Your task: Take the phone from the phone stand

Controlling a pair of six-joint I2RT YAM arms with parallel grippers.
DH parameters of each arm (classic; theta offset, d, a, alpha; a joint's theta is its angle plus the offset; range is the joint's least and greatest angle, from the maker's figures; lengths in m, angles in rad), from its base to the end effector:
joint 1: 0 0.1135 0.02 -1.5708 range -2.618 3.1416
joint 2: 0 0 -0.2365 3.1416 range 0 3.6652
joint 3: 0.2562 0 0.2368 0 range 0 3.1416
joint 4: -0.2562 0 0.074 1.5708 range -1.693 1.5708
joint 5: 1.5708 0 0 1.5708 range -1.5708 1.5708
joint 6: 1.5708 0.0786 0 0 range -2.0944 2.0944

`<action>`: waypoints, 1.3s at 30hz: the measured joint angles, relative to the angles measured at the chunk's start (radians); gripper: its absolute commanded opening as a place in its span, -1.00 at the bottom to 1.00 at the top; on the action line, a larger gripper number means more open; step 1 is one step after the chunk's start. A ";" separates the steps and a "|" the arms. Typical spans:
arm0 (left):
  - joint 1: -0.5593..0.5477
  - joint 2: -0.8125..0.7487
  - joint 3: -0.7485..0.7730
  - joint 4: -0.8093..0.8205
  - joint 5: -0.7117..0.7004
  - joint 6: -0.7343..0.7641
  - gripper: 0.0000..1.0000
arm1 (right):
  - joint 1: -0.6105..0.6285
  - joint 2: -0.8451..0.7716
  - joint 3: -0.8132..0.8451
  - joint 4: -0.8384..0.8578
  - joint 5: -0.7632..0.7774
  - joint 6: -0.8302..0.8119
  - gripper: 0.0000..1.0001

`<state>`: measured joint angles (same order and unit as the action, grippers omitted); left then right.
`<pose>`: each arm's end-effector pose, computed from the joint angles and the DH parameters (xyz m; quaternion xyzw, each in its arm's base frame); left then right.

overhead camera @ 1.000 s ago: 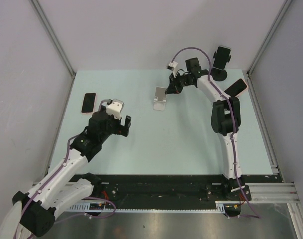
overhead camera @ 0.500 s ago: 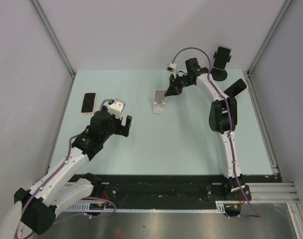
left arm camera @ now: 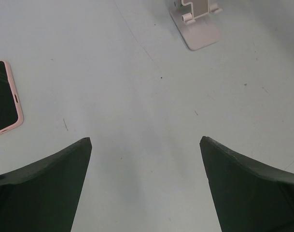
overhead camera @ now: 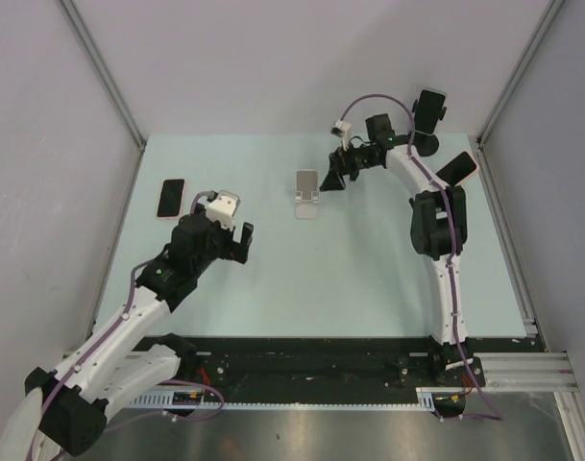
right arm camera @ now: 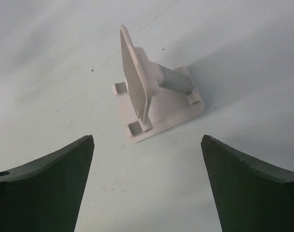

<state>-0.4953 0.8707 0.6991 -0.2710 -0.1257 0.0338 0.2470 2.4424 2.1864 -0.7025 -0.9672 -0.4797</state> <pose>0.2166 -0.1058 0.2493 0.1881 0.8228 -0.0704 0.5316 0.4748 0.1865 0.1687 -0.4310 0.7392 0.4094 0.3165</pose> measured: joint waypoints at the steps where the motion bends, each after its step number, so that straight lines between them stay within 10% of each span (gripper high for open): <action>1: 0.000 -0.007 0.000 0.000 0.000 0.000 1.00 | -0.008 -0.027 -0.023 0.024 0.014 0.023 1.00; 22: 0.000 -0.173 0.000 0.000 0.006 -0.010 1.00 | -0.226 -0.969 -0.669 0.397 1.033 0.662 1.00; 39: 0.000 -0.179 0.000 -0.002 0.006 -0.011 1.00 | -0.648 -1.034 -1.007 0.541 0.789 0.869 0.77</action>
<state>-0.4953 0.6922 0.6991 -0.2733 -0.1200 0.0227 -0.4007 1.4082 1.1793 -0.1616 -0.1787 0.3897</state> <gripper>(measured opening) 0.996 0.922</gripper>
